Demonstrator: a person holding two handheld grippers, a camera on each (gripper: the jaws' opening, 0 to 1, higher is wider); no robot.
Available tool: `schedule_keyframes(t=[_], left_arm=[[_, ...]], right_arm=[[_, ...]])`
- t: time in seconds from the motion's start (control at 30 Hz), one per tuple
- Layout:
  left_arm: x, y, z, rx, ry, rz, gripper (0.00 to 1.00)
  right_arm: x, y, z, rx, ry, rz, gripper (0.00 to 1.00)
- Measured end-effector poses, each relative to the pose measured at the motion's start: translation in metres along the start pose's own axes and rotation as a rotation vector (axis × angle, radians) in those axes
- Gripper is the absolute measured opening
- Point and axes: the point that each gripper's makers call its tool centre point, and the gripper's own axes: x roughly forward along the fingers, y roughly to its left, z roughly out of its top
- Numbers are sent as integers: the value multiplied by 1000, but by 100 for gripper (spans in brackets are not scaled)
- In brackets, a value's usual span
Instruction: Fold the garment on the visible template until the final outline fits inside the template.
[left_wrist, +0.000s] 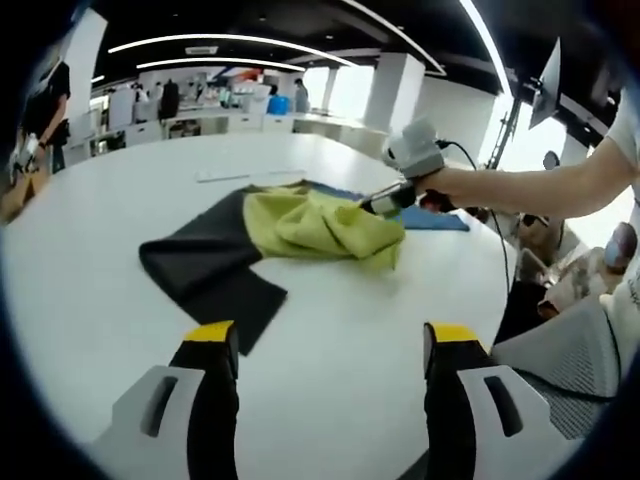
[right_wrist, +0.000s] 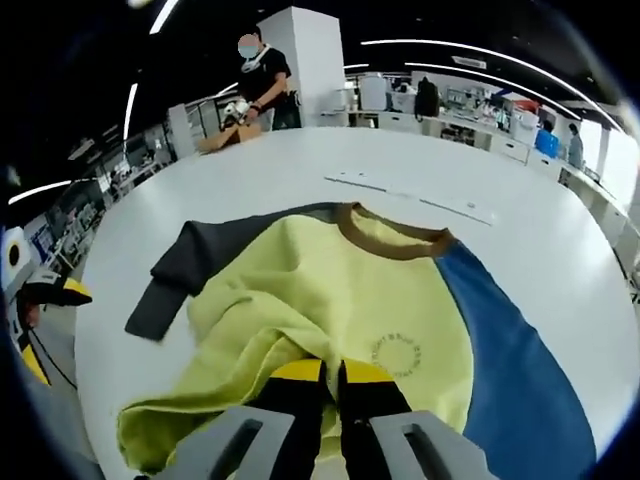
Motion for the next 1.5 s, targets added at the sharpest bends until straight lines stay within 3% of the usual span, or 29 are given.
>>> schedule_keyframes(t=[0.3,0.67,0.8,1.13,1.23,1.5], left_arm=[[6,-9,8,-2,-17,-18,65],[18,-15,19,0,-16,-24,61],[25,-19,24,3,-13,-32,58],[38,-25,33,-104,-43,-29,51],[43,-27,30,-95,-22,-14,49],[57,-35,37,-153,-49,-8,44]], right_arm=[[-20,3,2,25,-21,2,11],[-55,19,7,37,-89,20,31],[-66,30,-1,30,-81,40,37],[-88,53,-29,43,-71,56,37],[-91,60,-37,49,-63,55,36],[-91,86,-64,65,-17,89,32]])
